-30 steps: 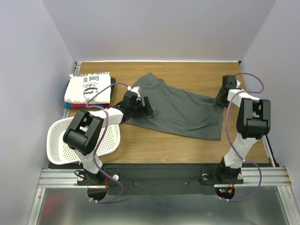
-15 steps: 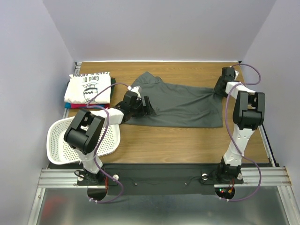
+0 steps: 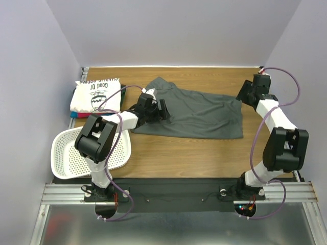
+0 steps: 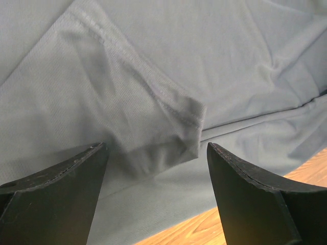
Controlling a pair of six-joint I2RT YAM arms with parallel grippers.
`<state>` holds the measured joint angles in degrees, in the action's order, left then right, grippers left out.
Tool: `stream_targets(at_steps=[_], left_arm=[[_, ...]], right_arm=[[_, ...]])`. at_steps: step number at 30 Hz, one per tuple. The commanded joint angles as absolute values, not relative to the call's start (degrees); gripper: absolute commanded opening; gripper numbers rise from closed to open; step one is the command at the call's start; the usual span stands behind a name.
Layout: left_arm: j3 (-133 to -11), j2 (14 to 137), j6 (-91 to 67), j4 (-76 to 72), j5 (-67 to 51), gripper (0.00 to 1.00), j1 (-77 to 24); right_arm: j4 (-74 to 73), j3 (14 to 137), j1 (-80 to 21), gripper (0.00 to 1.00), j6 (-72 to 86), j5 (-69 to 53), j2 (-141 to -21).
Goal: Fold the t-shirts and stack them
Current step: Fold the tshirt
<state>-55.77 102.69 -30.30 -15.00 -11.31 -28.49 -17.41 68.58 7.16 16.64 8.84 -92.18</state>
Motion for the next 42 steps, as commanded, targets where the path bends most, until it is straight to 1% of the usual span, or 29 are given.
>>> stream_targets(at_steps=[1,4,5,8,18,29,34,35,42], left_arm=[[-59.2,101.6,-28.3,-13.9,-11.3,0.9,-28.4],[-58.9,100.8,-28.0,-13.6,-11.3,0.9,-28.0],[-58.7,100.5,-27.8,-13.6,-11.3,0.9,-27.9],[-57.4,99.2,-27.9,-14.2,-11.3,0.9,-27.2],[-54.3,97.4,-28.0,-15.4,-12.2,0.9,-24.4],[-54.3,96.6,-28.2,-15.6,-12.9,0.9,-23.1],[-56.3,98.0,-29.2,-17.5,-14.6,0.9,-23.1],[-56.7,98.3,-29.4,-17.8,-15.3,0.9,-23.1],[-59.8,103.5,-30.8,-21.7,-18.2,0.9,-22.9]], right_arm=[[-18.5,62.4,7.6,0.63,17.7,2.2,-90.4],[-18.4,60.5,7.6,0.6,17.6,0.4,-90.3],[-18.3,59.5,7.6,0.6,17.5,-2.3,-90.4],[-18.3,58.4,7.6,0.59,17.2,-4.4,-91.0],[-18.0,57.7,7.6,0.58,16.0,-2.5,-93.5],[-16.3,58.8,7.6,0.57,15.7,-1.1,-96.9],[-16.2,58.8,7.6,0.53,15.9,-0.6,-98.3],[-16.2,58.8,7.6,0.5,15.9,-0.5,-98.5],[-16.3,58.1,7.6,0.41,16.3,1.8,-97.9]])
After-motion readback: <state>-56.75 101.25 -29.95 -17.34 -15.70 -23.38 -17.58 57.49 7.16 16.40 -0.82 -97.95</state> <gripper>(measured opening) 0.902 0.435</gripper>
